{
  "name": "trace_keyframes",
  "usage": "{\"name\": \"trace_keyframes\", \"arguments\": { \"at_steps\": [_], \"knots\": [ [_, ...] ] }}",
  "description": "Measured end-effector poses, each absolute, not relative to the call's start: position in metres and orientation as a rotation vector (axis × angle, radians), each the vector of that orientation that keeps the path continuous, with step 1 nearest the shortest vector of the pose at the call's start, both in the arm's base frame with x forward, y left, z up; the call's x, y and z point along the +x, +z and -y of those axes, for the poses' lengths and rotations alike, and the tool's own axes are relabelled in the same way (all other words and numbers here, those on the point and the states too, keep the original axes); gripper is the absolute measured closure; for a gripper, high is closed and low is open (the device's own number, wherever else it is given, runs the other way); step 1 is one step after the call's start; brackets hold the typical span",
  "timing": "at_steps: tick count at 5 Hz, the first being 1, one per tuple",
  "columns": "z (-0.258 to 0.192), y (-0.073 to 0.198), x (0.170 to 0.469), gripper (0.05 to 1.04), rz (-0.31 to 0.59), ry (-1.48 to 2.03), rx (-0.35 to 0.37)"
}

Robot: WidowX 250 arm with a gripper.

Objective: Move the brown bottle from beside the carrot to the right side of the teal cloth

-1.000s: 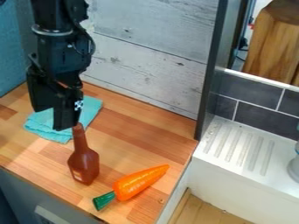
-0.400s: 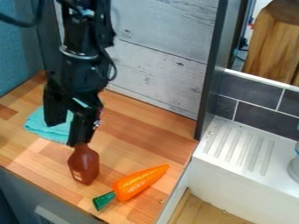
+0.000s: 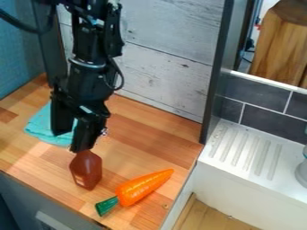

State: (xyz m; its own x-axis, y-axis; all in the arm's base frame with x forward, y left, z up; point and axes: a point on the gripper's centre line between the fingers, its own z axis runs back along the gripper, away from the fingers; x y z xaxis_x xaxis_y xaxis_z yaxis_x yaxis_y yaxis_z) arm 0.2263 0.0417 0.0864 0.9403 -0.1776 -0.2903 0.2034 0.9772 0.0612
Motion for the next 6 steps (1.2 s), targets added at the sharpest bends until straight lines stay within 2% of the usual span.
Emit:
{"name": "trace_keyframes", "arguments": {
  "at_steps": [1, 2, 3, 4, 5, 6],
  "knots": [
    [-0.040, 0.083, 0.228, 0.638, -0.288, -0.209, 0.074],
    [-0.036, 0.086, 0.229, 0.753, -0.290, -0.227, 0.047],
    [-0.036, 0.091, 0.222, 0.754, -0.325, -0.244, 0.041],
    [-0.035, 0.118, 0.230, 0.753, -0.253, -0.281, 0.041],
    [-0.039, 0.135, 0.249, 0.753, -0.176, -0.305, 0.072],
    [-0.048, 0.131, 0.272, 0.754, -0.156, -0.354, 0.117]
  ]
}}
